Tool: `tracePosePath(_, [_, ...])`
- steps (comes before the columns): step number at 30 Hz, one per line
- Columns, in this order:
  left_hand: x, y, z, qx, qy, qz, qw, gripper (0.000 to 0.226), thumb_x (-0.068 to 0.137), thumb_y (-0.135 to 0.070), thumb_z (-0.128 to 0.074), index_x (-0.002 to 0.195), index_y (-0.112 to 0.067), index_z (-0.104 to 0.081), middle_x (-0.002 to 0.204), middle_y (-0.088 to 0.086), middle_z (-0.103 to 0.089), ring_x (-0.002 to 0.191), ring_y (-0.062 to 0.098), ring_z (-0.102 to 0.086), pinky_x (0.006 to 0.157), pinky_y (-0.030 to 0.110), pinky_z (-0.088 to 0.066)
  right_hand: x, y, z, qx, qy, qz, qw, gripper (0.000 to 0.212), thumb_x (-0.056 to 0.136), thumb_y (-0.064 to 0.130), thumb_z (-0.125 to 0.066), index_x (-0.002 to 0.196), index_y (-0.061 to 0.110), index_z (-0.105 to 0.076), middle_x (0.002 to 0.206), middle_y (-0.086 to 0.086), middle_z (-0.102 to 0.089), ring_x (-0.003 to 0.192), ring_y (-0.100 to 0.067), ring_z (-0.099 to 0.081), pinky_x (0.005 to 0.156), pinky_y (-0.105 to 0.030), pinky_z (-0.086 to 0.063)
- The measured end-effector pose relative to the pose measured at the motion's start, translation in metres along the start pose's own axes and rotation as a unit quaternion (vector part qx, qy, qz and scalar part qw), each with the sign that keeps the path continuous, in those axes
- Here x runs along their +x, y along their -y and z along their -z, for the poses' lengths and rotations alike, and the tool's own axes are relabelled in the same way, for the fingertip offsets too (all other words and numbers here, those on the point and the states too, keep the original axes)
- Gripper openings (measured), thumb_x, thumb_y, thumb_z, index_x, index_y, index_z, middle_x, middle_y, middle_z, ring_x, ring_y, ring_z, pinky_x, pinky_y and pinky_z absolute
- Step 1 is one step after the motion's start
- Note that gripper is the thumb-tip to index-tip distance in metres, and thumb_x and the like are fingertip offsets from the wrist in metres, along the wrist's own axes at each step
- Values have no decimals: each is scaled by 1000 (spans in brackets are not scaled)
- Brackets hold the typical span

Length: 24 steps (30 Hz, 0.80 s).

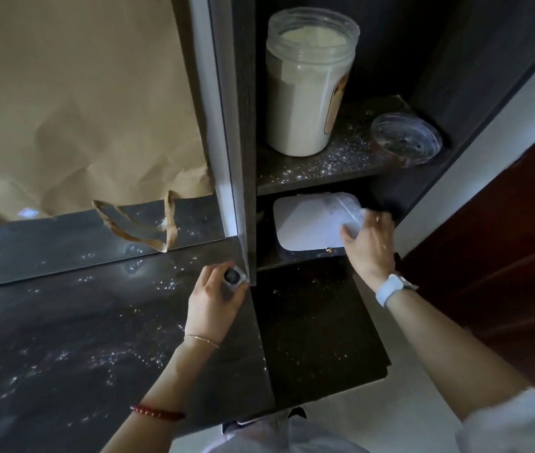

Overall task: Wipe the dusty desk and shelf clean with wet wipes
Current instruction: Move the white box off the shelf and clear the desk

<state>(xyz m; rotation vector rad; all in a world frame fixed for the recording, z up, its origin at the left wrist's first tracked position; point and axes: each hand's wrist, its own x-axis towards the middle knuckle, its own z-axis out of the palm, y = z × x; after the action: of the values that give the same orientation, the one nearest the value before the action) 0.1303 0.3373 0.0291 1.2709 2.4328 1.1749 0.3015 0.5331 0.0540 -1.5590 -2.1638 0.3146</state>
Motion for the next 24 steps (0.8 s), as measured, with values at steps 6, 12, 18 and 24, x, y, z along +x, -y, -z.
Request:
tracePosePath(6, [-14,-37,-11,-22,27,-38,999,38,69,-15,-77,104,-10,-63,97,5,-61,79,17,-59,74,12,-41,2,0,-12,8,13,-30,999,48,82,31,-62,112,-5,-49,113,-26,-47,106,-39,-42,84,-44,-42])
tracePosePath(12, [16,-94,-43,-45,1,-81,996,36,74,-15,-72,107,-7,-61,102,9,-59,91,21,-59,79,15,-41,-35,-24,4,67,-12,94,993,48,79,23,-68,118,2,-49,119,-21,-47,110,-34,-46,91,-42,-43])
tracePosePath(18, [75,-121,-85,18,80,-16,997,40,81,-17,-64,117,-8,-52,116,15,-56,105,32,-53,86,36,-42,-55,-50,6,8,49,122,991,57,80,24,-67,129,7,-44,135,-17,-46,123,-33,-46,94,-45,-48])
tracePosePath(24, [95,-123,-112,46,110,-4,993,42,86,-16,-58,125,-10,-48,127,12,-53,114,29,-50,88,31,-38,-42,-50,1,-65,98,177,977,68,77,25,-67,135,9,-36,142,-15,-41,132,-30,-37,98,-51,-42])
